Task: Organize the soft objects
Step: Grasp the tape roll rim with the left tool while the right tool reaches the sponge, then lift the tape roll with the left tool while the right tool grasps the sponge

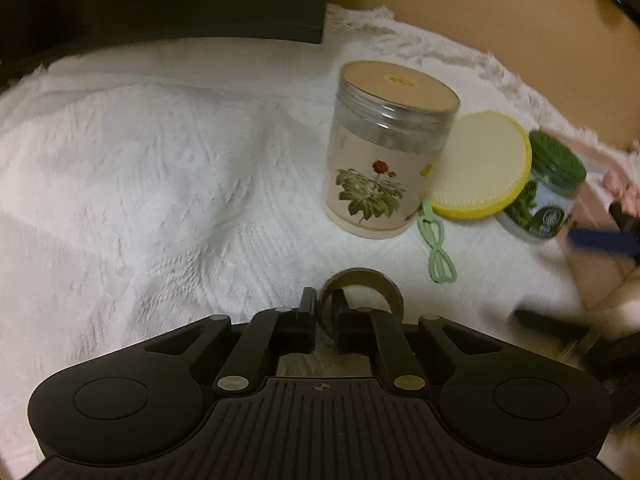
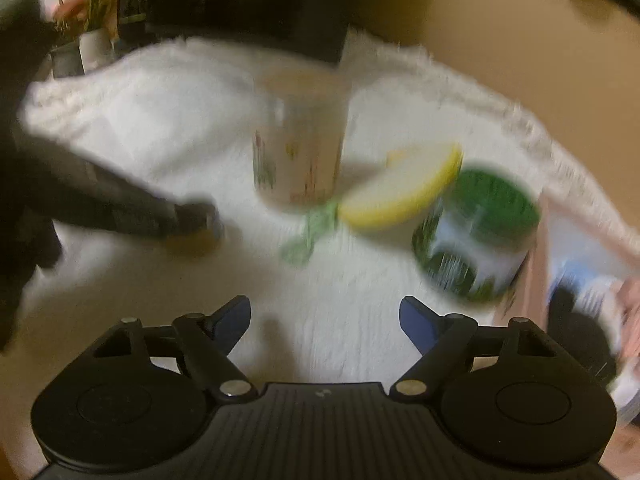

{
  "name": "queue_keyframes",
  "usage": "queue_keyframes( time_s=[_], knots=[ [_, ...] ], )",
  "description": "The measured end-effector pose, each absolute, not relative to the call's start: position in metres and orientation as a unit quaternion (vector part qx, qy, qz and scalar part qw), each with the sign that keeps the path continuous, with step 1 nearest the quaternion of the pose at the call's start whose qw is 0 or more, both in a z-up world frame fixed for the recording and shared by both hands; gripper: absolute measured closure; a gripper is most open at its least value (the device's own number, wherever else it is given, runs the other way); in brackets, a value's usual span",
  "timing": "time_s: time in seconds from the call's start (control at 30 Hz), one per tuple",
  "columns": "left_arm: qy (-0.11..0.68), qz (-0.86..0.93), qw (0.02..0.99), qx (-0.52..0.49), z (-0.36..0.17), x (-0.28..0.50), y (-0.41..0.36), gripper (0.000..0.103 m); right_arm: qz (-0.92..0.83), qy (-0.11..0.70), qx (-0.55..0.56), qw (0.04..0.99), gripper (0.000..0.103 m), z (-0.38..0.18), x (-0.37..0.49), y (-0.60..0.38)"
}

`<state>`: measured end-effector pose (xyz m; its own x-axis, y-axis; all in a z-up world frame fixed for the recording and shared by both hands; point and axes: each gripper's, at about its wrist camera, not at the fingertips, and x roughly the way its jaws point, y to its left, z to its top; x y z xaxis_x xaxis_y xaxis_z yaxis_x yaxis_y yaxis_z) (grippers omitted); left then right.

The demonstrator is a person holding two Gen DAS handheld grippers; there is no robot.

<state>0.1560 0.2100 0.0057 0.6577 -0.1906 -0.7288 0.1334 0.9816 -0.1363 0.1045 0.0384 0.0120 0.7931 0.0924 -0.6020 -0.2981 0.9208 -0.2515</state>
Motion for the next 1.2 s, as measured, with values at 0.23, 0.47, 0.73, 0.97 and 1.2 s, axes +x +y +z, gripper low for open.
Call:
queue_keyframes(
  time_s=[0.23,0.47,0.73,0.97,1.2],
  knots=[
    [0.351,-0.088,0.929,-0.073,0.04,0.161,0.247,0.094,0.073,0.3,-0.122,0.943,0.021,0.111,0.155,0.026],
    [0.285,-0.068,0.951,-0.102,0.095,0.174,0.283,0.094,0.074,0.415,-0.062,0.905,0.034,0.151,0.236,-0.005],
    [0.3,-0.062,0.945,-0.115,0.091,0.177,0.288,0.094,0.042,0.481,0.013,0.875,0.048,0.091,0.275,-0.034],
    [0.329,-0.059,0.935,-0.119,0.077,0.185,0.285,0.094,0.07,0.505,0.015,0.86,0.08,0.068,0.291,-0.025],
    [0.336,-0.059,0.933,-0.116,0.075,0.201,0.28,0.094,0.118,0.457,-0.026,0.881,0.09,0.098,0.271,-0.005]
  ],
)
